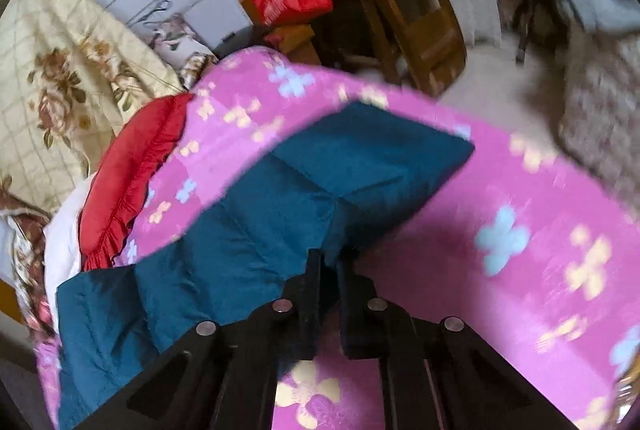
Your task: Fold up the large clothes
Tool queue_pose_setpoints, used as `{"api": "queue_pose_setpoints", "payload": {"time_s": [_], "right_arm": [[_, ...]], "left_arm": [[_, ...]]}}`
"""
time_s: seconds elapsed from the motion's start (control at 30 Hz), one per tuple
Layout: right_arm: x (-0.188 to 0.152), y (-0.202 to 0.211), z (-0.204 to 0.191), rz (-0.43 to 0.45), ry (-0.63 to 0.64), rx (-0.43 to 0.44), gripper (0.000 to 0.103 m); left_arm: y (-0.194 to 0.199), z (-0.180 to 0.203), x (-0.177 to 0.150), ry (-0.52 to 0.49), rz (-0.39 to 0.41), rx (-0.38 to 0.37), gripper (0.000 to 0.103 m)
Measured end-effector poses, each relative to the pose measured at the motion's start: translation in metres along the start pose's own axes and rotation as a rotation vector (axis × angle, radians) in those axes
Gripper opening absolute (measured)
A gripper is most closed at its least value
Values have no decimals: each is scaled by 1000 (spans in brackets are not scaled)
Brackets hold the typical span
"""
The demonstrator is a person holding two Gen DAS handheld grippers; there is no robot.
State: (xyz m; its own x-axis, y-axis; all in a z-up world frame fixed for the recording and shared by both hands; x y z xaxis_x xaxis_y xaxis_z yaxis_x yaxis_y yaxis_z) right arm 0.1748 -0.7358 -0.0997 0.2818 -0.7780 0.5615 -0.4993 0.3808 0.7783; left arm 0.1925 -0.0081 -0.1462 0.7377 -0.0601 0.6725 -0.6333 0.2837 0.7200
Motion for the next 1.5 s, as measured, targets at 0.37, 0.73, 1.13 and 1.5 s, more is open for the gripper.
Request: {"api": "queue_pose_setpoints", "payload": {"time_s": [0.37,0.73,1.13,1.5], "right_arm": [[-9,184,-160,312,390,45,5],[-250,258,-369,149,868,482,5],[-209,132,-204,-58,486,257,53],[-64,43,36,-94,-108,170,53]], "left_arm": [[22,-11,-1,30,34,-9,66],[70,-53,11,104,156,52,66],[70,-68,12,142,137,22,66],[52,-48,14,116,119,-1,66]]}}
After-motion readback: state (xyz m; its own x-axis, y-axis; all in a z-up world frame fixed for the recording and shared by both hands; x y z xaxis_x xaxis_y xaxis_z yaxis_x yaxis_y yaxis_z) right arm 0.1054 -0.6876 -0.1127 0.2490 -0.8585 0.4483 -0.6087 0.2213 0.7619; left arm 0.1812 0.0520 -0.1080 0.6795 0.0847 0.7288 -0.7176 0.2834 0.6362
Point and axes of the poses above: each gripper's, at about its wrist camera, not at the fingertips, and y roughly against the way its jaws point, z to its right, x to its top, the point moved 1 cm from there along -y, roughly the way its jaws point, and after that the axes turned 7 degrees about -x, right-handed, at the moved point
